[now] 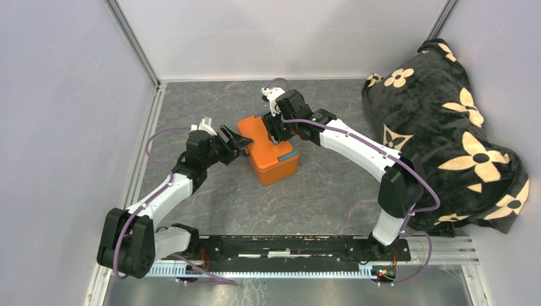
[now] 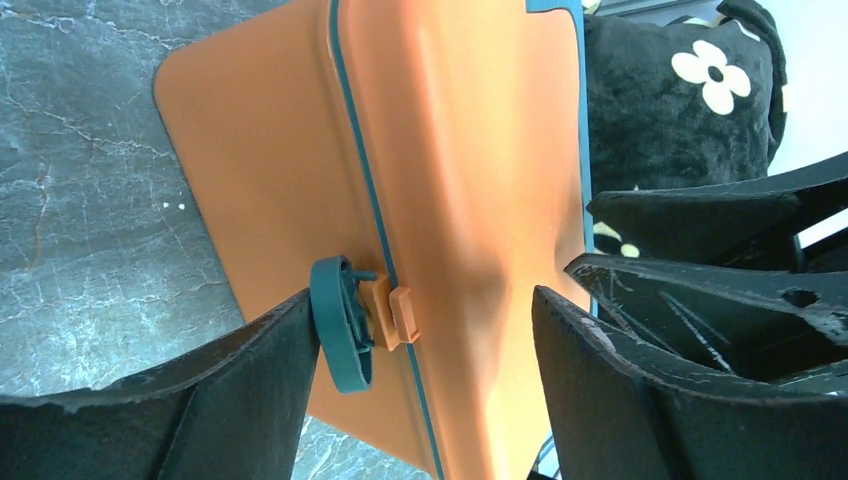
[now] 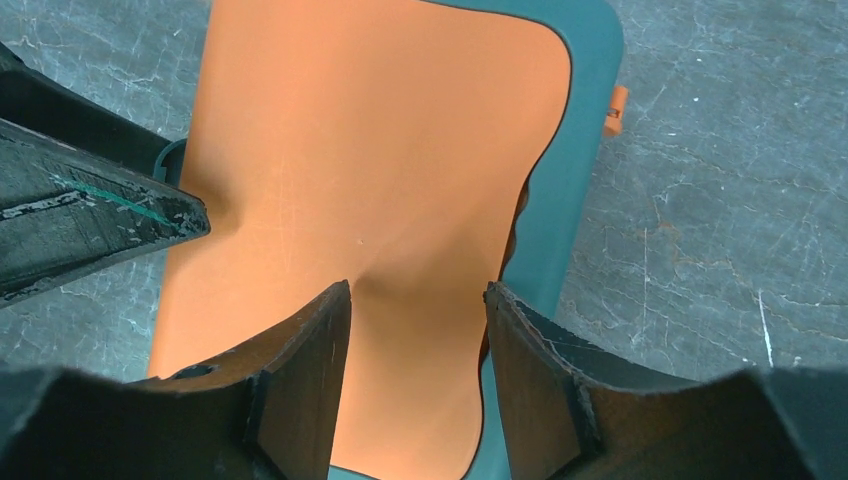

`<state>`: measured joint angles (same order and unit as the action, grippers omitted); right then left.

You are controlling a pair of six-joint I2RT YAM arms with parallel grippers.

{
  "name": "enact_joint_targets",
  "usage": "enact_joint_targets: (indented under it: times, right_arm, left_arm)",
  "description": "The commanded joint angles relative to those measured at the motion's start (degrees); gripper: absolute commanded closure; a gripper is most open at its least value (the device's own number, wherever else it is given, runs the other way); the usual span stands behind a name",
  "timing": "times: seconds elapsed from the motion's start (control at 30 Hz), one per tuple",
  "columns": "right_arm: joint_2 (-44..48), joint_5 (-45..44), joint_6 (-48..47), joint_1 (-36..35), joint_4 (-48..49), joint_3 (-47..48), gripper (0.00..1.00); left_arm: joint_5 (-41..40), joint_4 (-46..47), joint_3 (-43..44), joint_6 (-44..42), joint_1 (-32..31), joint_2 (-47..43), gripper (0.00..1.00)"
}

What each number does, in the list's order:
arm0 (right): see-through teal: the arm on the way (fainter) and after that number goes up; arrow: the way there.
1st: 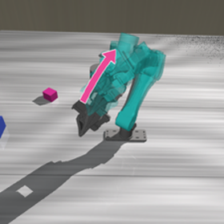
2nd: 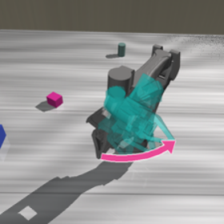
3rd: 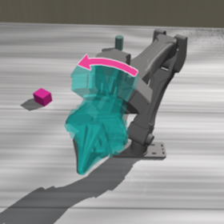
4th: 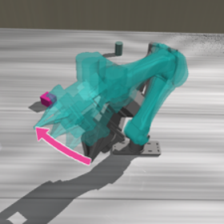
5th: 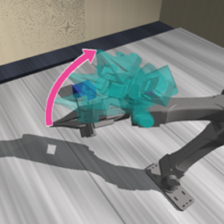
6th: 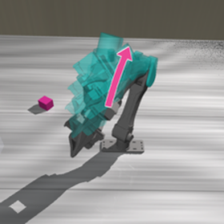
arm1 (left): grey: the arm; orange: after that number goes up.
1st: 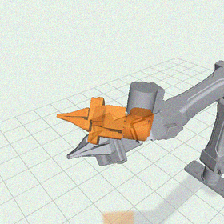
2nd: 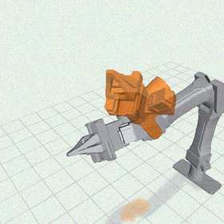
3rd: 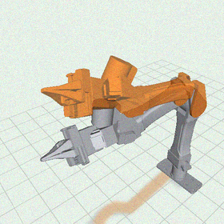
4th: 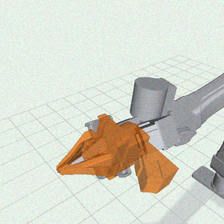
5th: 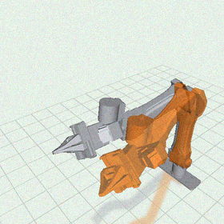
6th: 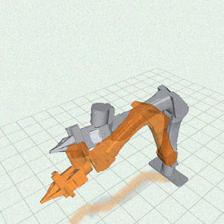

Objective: Organize the medicine kit

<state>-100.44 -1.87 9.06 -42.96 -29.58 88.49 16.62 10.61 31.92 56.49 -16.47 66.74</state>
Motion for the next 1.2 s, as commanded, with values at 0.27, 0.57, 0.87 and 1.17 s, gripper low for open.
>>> enact_joint_targets:
  times: [0.27,0.57,0.87,1.17]
  right_arm:
    - [-2.29,1.74,-1.42,0.1,-1.68,2.7,0.42]
    - [-2.53,3.54,-1.37,0.19,-1.41,2.17,0.42]
    - [-2.67,3.54,-1.32,0.21,-1.36,2.05,0.42]
    - [-2.43,3.54,-1.27,0.21,-1.02,0.9,0.42]
  left_arm:
    - [-1.81,-7.48,5.27,-5.61,0.12,0.31,0.28]
    - [-2.47,-16.6,10.14,-9.08,-0.08,1.72,0.35]
    - [-2.23,-19.2,10.49,-7.84,-1.37,0.93,0.38]
    - [-3.8,-20.87,12.11,-7.26,-3.2,1.01,0.46]
